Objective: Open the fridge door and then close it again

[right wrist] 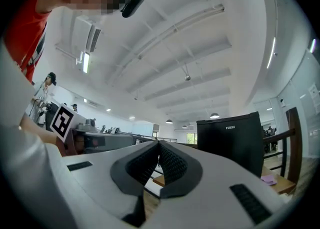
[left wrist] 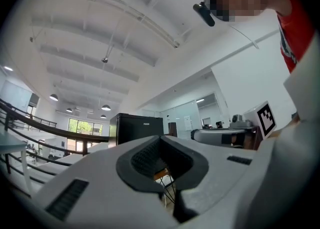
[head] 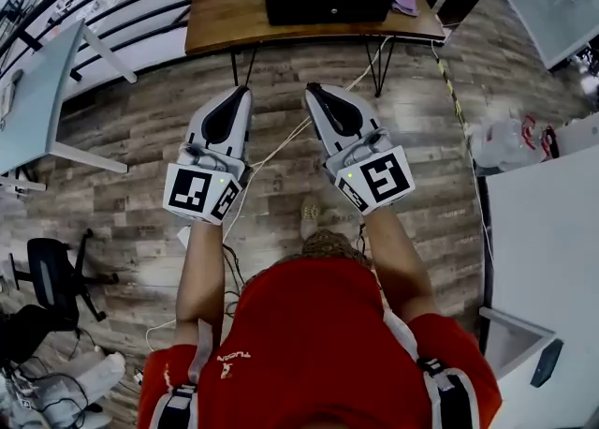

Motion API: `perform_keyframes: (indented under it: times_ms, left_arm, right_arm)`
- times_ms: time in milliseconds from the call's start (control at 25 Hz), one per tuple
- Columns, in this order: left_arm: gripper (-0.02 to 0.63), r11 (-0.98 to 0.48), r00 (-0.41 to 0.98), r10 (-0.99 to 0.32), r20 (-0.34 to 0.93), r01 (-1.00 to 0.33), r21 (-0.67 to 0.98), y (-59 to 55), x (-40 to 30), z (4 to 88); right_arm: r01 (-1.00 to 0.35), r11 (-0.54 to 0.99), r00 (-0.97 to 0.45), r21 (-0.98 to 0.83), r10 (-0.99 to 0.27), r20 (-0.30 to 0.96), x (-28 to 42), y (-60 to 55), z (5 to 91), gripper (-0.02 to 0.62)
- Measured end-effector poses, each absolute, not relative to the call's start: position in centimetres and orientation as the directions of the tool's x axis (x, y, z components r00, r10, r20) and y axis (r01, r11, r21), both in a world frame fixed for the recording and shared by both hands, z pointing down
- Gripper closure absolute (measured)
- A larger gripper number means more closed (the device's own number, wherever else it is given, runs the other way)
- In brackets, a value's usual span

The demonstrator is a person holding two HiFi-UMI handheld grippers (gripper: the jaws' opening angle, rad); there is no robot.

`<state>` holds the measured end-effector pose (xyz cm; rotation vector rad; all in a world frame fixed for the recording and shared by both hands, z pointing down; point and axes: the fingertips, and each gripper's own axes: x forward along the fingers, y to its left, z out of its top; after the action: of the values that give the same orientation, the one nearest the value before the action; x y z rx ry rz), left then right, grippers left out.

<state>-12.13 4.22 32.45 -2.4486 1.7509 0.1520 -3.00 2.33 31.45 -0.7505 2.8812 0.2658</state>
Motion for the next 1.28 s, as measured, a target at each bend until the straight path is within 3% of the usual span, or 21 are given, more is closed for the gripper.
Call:
perform_keyframes:
  times_ms: [640, 1280]
  left_arm:
    - [0.595, -0.276, 0.28, -0.953, -0.116, -0.96, -0.049, -15.7, -16.8, 32.3]
    - [0.594, -0.407, 0.41, -0.907, -0.101, -0.912, -0.049, -28.8, -24.2, 32.6]
  right_arm:
    - [-0.428, 0.896, -0.899, 0.121, -0.408, -0.159, -7.4, -15.7, 31.3, 0.569]
    - [-0.563, 0.82, -0.823, 0.102, -0.546, -0.155, -14.7, -24.4, 31.4, 0.569]
